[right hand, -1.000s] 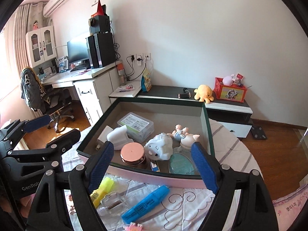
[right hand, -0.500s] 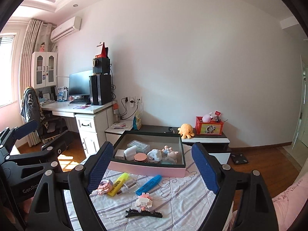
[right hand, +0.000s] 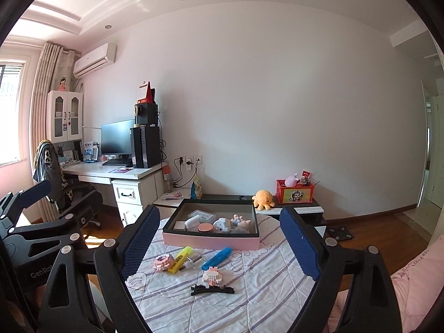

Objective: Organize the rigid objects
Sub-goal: 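Withdraw both grippers from the pink box back over the bed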

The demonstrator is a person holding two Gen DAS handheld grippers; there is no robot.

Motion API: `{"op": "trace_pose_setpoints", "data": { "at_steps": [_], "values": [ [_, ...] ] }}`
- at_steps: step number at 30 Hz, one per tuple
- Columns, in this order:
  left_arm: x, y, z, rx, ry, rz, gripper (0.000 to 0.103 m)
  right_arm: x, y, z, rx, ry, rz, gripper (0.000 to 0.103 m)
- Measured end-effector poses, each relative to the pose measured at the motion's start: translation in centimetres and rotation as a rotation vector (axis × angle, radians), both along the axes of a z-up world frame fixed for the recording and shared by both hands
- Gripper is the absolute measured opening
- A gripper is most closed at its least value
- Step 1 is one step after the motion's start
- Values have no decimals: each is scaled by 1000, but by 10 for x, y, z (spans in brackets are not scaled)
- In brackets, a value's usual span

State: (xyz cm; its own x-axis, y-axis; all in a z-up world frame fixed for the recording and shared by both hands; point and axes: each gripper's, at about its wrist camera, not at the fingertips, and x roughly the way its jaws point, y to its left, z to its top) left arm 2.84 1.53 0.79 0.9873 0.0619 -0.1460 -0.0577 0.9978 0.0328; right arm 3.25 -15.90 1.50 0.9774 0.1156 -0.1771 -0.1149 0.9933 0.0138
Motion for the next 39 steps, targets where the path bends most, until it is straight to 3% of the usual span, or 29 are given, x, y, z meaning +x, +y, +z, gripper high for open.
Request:
{"op": "trace_pose_setpoints", "data": {
  "at_steps": [4, 6, 27, 32, 39],
  "values": [
    [-6, 1, 2, -5, -12, 8, 102, -7, 1, 2, -1, -10, -11, 93],
    [-8, 2, 3, -12, -14, 2, 103, -9, 1, 2, 0, -19, -23, 103],
    [20, 1, -17, -12, 48, 9, 103, 10, 3, -13, -12, 34, -3, 103],
    [39, 4, -32, -13, 106, -3, 103, 26, 5, -24, -21, 80, 4, 103],
    [75, 7, -68, -24, 248, -52, 103, 60, 5, -53, -41, 183, 6, 103]
  ]
}}
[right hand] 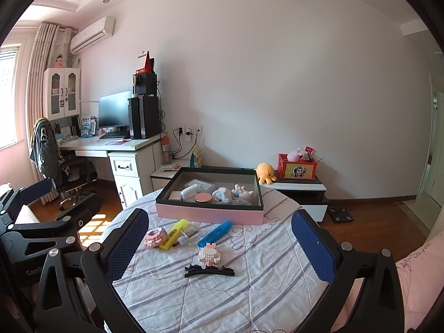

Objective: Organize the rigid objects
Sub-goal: 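Withdraw both grippers from the pink box back over the bed, then grasp the pink block donut with left gripper while right grasps the white-pink block figure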

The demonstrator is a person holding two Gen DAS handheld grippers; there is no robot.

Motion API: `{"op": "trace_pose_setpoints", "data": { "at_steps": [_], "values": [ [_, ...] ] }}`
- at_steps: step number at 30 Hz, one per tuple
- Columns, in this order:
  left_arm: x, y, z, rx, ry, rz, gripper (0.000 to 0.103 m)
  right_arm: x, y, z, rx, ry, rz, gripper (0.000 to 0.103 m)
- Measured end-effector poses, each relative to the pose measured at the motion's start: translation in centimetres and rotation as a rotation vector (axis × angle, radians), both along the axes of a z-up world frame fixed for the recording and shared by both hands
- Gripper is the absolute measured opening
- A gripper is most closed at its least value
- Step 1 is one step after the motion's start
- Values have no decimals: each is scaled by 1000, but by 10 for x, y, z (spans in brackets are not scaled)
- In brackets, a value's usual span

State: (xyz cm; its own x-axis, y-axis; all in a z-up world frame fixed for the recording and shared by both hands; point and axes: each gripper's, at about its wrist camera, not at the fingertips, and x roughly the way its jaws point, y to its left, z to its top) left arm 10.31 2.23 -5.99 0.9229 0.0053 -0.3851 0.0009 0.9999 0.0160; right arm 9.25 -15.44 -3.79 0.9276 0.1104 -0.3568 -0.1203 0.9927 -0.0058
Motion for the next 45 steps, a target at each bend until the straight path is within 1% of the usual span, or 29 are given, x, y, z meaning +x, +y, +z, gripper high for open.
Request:
{"op": "trace_pose_setpoints", "data": {
  "at_steps": [3, 9, 14, 17, 22, 24, 26, 28, 29, 30, 34, 38, 41, 45],
  "values": [
    [16, 2, -17, 2, 57, -2, 103, 17, 0, -16, -2, 48, 3, 103],
    [51, 10, -59, 18, 184, 10, 103, 58, 2, -62, -24, 193, 14, 103],
    [79, 23, -91, 13, 276, 41, 103, 98, 4, -102, 2, 324, 41, 103],
    [93, 30, -106, 11, 318, 57, 103, 121, 6, -121, 24, 376, 77, 102],
    [111, 38, -124, -1, 365, 58, 103, 155, 10, -146, 20, 461, 112, 90],
    [117, 39, -129, -9, 379, 53, 103, 166, 12, -154, 15, 488, 124, 68],
    [124, 40, -135, -20, 397, 44, 103, 175, 14, -161, 8, 519, 139, 65],
    [130, 41, -139, -38, 415, 35, 103, 180, 17, -166, -13, 533, 157, 62],
    [133, 41, -141, -44, 423, 30, 103, 181, 18, -167, -24, 531, 162, 59],
    [137, 41, -143, -52, 432, 28, 103, 181, 18, -166, -29, 526, 168, 45],
    [150, 39, -150, -61, 444, 35, 103, 184, 7, -166, 16, 525, 180, 46],
    [165, 38, -153, -70, 457, 18, 103, 187, 6, -166, 18, 527, 184, 46],
    [179, 33, -156, -57, 473, 11, 103, 189, 5, -167, 28, 528, 186, 46],
    [191, 31, -156, -80, 484, -15, 103, 190, 5, -167, 30, 529, 187, 46]
  ]
}}
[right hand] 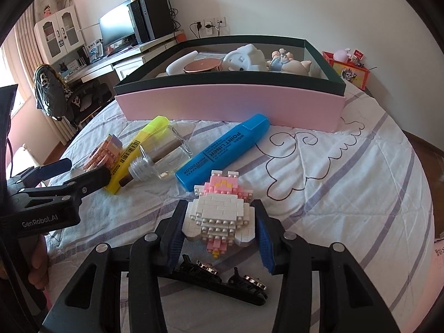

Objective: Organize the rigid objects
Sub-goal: 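Grasp the pink block donut with left gripper while right grasps the white-pink block figure, then lift the block donut and block figure up toward the pink box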

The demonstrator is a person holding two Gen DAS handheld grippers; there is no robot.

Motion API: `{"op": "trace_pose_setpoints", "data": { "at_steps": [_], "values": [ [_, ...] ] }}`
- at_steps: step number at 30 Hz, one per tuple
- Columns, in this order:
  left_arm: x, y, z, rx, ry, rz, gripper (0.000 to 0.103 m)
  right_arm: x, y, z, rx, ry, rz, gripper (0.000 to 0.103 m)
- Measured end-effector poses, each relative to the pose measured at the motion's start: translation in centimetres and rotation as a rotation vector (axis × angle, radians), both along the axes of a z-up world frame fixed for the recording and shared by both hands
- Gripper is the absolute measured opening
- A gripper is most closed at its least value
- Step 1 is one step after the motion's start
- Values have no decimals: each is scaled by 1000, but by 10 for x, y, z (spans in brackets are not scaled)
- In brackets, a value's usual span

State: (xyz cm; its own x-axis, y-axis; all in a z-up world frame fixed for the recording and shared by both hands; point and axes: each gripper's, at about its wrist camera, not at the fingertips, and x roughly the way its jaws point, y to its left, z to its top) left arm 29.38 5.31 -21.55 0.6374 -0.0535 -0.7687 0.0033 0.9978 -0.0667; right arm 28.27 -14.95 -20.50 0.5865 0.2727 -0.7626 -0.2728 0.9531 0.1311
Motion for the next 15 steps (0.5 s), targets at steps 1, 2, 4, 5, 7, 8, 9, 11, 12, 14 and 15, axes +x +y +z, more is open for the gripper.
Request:
{"op": "trace_pose_setpoints", "data": {
  "at_steps": [1, 2, 4, 5, 7, 8, 9, 11, 12, 14, 15],
  "values": [
    [2, -1, 0, -2, -2, 2, 103, 0, 0, 0, 0, 0, 0, 46],
    [4, -1, 0, -5, -8, 4, 103, 1, -1, 0, 0, 0, 0, 46],
    [7, -1, 0, -26, -15, -7, 97, 1, -1, 0, -4, 0, 1, 46],
    [8, -1, 1, -42, -23, -17, 88, 0, 0, 0, -6, -1, 1, 46],
    [9, -1, 3, -66, -33, -31, 73, 1, 1, 1, -8, -1, 1, 46],
    [10, -3, 4, -65, -39, -40, 66, 1, 1, 1, -9, -1, 1, 46],
    [10, -5, 4, -63, -44, -46, 63, 1, 1, 1, -9, -1, 1, 46],
    [9, -7, 5, -53, -50, -48, 63, 1, 1, 0, -12, -2, 1, 46],
    [8, -7, 5, -52, -55, -46, 62, 1, 1, 1, -13, -2, 1, 46],
    [4, -6, 8, -33, -66, -36, 62, 1, 2, 1, -13, -3, 1, 46],
    [1, -7, 9, -16, -71, -27, 62, 1, 2, 1, -12, -6, 0, 46]
  ]
}}
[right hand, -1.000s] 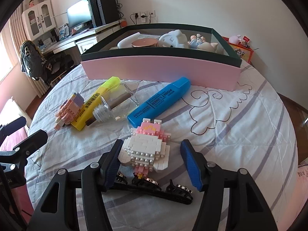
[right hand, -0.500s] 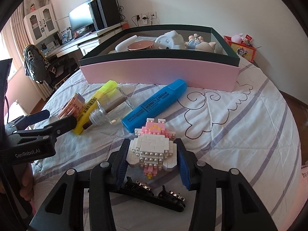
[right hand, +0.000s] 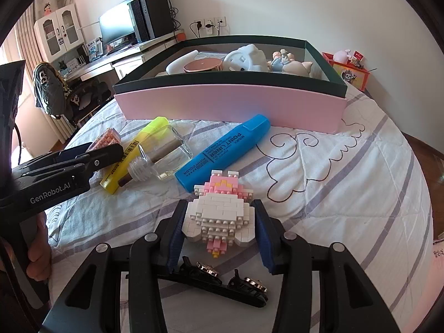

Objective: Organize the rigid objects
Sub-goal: 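Lift the block donut and block figure up toward the pink box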

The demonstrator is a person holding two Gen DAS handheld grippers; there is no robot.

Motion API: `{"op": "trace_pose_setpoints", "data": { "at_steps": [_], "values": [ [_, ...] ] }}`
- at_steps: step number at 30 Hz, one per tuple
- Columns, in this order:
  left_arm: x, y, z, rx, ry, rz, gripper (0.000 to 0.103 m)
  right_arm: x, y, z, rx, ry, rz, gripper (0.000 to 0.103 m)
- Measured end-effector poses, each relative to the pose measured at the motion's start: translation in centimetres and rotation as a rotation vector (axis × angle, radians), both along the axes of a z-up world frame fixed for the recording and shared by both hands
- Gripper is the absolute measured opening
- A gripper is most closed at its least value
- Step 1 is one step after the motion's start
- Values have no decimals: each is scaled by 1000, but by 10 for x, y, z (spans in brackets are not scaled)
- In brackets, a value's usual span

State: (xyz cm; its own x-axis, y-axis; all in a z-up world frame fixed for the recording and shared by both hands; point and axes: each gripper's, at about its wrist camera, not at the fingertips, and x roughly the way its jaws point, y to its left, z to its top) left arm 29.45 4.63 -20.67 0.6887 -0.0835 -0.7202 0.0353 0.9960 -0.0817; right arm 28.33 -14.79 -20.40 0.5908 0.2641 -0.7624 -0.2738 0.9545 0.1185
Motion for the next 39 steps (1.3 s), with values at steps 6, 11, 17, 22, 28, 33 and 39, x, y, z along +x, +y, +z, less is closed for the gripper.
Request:
{"op": "trace_pose_setpoints", "data": {
  "at_steps": [6, 11, 17, 22, 28, 33, 39],
  "values": [
    [-30, -5, 20, 73, -85, 34, 62, -10, -4, 9, 8, -62, -26, 46],
    [-58, -13, 46, 62, -160, 12, 62, -28, -7, 31, 29, -140, -42, 46],
    [-93, -22, 83, 54, -251, 10, 62, -66, -6, 76, 56, -283, -49, 46],
    [-131, -27, 124, 48, -361, 17, 62, -110, 2, 122, 58, -427, -39, 46],
    [-181, -33, 165, 68, -496, 32, 63, -159, 13, 165, 43, -569, -29, 46],
    [-217, -33, 188, 80, -571, 45, 63, -191, 15, 191, 34, -645, -38, 46],
    [-248, -31, 207, 94, -634, 66, 63, -218, 20, 211, 26, -707, -41, 46]
  ]
}}
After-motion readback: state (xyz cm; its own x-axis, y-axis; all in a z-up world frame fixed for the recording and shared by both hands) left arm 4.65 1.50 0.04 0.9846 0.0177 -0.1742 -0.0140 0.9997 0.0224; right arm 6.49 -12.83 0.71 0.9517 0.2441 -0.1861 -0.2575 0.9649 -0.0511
